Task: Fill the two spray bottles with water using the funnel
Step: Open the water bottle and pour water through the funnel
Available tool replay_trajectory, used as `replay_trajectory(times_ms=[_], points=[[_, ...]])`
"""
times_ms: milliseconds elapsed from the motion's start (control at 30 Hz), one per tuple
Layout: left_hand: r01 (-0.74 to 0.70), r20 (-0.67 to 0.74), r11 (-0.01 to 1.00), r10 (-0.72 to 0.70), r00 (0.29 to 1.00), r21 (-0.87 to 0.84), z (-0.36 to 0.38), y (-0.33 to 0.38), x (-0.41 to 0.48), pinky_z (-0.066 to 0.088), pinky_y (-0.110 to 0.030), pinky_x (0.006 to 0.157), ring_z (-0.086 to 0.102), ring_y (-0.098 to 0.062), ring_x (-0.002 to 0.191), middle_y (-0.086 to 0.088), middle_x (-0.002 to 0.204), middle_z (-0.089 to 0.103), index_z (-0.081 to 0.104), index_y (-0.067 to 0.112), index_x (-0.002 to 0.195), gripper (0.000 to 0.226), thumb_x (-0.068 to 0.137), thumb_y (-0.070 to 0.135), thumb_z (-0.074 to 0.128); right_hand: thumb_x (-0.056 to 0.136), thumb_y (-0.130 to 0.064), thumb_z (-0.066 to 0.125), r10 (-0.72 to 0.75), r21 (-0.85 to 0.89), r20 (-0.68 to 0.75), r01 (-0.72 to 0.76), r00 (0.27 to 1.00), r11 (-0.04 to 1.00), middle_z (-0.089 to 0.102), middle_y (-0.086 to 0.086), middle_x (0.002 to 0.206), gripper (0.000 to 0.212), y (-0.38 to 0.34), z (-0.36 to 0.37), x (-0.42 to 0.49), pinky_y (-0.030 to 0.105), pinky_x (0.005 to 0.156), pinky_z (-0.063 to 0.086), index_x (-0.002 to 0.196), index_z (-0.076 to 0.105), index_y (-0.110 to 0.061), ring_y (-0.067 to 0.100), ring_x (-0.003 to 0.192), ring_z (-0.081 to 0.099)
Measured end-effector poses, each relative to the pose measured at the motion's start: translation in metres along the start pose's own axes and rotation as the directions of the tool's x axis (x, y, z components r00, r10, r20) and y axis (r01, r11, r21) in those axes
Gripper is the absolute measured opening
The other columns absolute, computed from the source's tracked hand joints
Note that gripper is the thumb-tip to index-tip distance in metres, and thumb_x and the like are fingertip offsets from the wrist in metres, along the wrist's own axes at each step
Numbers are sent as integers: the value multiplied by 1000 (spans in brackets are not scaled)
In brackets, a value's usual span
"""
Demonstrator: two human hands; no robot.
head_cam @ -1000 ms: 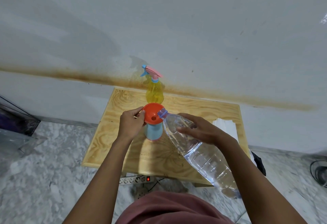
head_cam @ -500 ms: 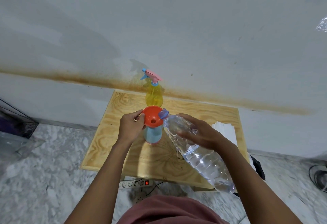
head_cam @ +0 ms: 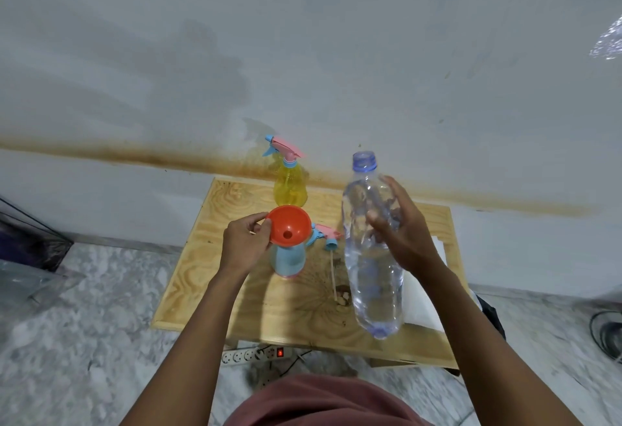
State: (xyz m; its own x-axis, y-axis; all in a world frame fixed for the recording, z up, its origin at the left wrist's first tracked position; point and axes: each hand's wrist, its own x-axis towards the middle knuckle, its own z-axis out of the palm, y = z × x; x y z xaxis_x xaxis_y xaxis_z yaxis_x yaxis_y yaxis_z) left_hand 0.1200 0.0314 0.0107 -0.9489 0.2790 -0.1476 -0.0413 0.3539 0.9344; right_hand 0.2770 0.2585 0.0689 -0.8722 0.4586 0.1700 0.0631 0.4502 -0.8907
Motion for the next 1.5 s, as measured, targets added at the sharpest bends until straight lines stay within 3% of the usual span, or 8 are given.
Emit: replay_trajectory(times_ms=[67, 200, 333, 467, 767, 900, 1367, 1500], points=[[8, -1, 1000, -8, 1000, 4, 0, 1, 0, 61, -46, 79, 69, -9, 52, 2, 60, 63, 72, 14, 117, 24, 96, 15, 62, 79, -51, 65, 12, 35, -90, -9, 996, 999, 50, -20, 138, 70, -1, -4, 8, 40, 96, 54, 143, 39, -41, 9, 120, 60], [18, -10, 1000, -18, 1000, 17, 1, 3, -1, 60, -48, 81, 70, -14, 54, 1, 61, 64, 72, 13, 116, 23, 95, 16, 62, 82, -33, 71, 15, 79, -238, 4, 971, 997, 51, -17, 138, 78, -4, -5, 23, 10, 94, 47, 150, 34, -27, -16, 115, 53], [38, -17, 999, -37, 999, 22, 2, 5, -1, 60, -48, 83, 70, -18, 58, -2, 64, 64, 70, 11, 119, 25, 95, 17, 62, 86, -30, 75, 42, 78, -301, -20, 953, 997, 48, -44, 124, 82, 5, 0, 39, 8, 98, 42, 153, 29, -23, -20, 115, 50], [45, -33, 998, -44, 998, 32, 3, 6, 0, 59, -50, 82, 69, -23, 61, -4, 69, 63, 72, 12, 114, 22, 95, 16, 63, 84, -35, 76, 57, 69, -348, -35, 936, 997, 60, -12, 131, 73, 18, 9, 55, 13, 94, 48, 146, 38, -24, -3, 115, 58], [35, -61, 998, -32, 998, 44, 4, 9, -2, 57, -34, 72, 68, -20, 60, -2, 64, 63, 72, 24, 102, 15, 95, 16, 61, 87, -25, 74, 53, 72, -419, -25, 906, 997, 56, 3, 140, 70, 39, 21, 59, 18, 101, 46, 146, 38, -18, 12, 127, 55], [35, -59, 999, -33, 998, 34, 5, 10, -1, 53, -28, 70, 67, -19, 60, -3, 67, 63, 71, 27, 99, 15, 95, 17, 61, 86, -22, 75, 48, 32, -448, -37, 893, 999, 58, 1, 136, 71, 45, 22, 55, 32, 98, 53, 146, 38, -17, 14, 121, 60], [-18, -10, 999, 18, 1000, 27, 3, 3, 5, 60, -51, 80, 69, -26, 72, 0, 69, 63, 71, 35, 94, 19, 95, 18, 62, 80, -55, 66, 129, 8, -428, -139, 895, 990, 53, 4, 140, 82, 50, 13, 34, 39, 96, 53, 146, 32, -19, 20, 123, 56], [-26, 3, 1000, 26, 1000, 14, 3, 1, 7, 59, -53, 80, 69, -26, 75, 3, 68, 62, 69, 43, 89, 23, 95, 21, 63, 83, -46, 72, 139, -72, -591, -223, 794, 972, 42, 12, 145, 85, 39, 30, 20, 41, 104, 47, 148, 29, -10, 23, 134, 43]])
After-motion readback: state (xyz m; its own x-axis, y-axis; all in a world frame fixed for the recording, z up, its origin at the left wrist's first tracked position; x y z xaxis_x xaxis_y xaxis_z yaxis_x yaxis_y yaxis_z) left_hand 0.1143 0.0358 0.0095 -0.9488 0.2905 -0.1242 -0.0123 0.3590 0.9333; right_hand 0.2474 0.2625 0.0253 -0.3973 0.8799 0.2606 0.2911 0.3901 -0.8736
